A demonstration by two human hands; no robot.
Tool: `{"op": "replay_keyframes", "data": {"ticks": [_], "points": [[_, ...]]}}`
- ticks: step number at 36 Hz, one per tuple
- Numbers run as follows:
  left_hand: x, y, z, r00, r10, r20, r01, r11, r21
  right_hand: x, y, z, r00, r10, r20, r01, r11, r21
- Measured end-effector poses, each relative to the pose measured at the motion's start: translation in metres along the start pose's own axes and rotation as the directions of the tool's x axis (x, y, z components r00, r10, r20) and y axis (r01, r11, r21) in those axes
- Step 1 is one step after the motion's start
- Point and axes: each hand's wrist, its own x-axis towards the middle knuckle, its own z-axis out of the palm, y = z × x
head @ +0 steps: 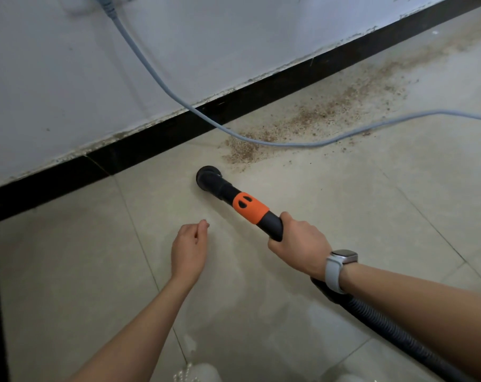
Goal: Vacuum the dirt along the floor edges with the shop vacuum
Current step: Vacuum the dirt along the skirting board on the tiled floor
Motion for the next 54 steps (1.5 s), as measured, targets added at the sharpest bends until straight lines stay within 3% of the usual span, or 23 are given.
{"op": "replay_keyframes", "data": {"ticks": [5,10,16,18,27,33,38,44,48,54], "points": [[-0.006,0.051,0.010,0.975,-0.093,0.202,0.174,0.886,-0.429,-0.004,-0.007,0.004,1.000,-0.015,0.020,0.015,1.000,0.017],[-0.008,0.077,0.022,0.945,-0.101,0.312,0.270,0.778,-0.567,-0.007,-0.010,0.006,0.998,-0.044,0.051,0.042,0.999,0.033],[-0.011,0.079,0.033,0.948,-0.122,0.292,0.268,0.803,-0.533,-0.019,0.016,0.007,0.969,-0.069,0.238,-0.004,0.956,0.293],[-0.015,0.080,0.037,0.941,-0.120,0.316,0.276,0.812,-0.513,-0.027,0.026,0.009,0.964,-0.065,0.259,-0.017,0.953,0.304],[-0.021,0.106,0.063,0.898,-0.080,0.432,0.319,0.796,-0.515,-0.038,0.047,0.011,0.995,0.081,0.055,-0.092,0.965,0.246],[-0.025,0.130,0.080,0.823,-0.133,0.552,0.471,0.704,-0.532,-0.036,0.054,0.005,0.987,0.162,0.001,-0.156,0.947,0.280],[-0.022,0.125,0.076,0.846,-0.141,0.514,0.441,0.726,-0.527,-0.034,0.049,0.007,0.991,0.135,0.018,-0.135,0.955,0.264],[-0.013,0.104,0.060,0.893,-0.195,0.405,0.404,0.744,-0.532,-0.024,0.028,0.005,0.992,0.004,0.126,-0.038,0.962,0.271],[0.005,0.102,0.051,0.874,-0.236,0.425,0.458,0.692,-0.558,-0.012,0.012,0.002,0.993,-0.007,0.120,-0.027,0.959,0.283],[0.025,0.116,0.056,0.841,-0.217,0.496,0.473,0.739,-0.479,-0.005,0.009,0.002,0.994,0.080,0.076,-0.102,0.930,0.354]]}}
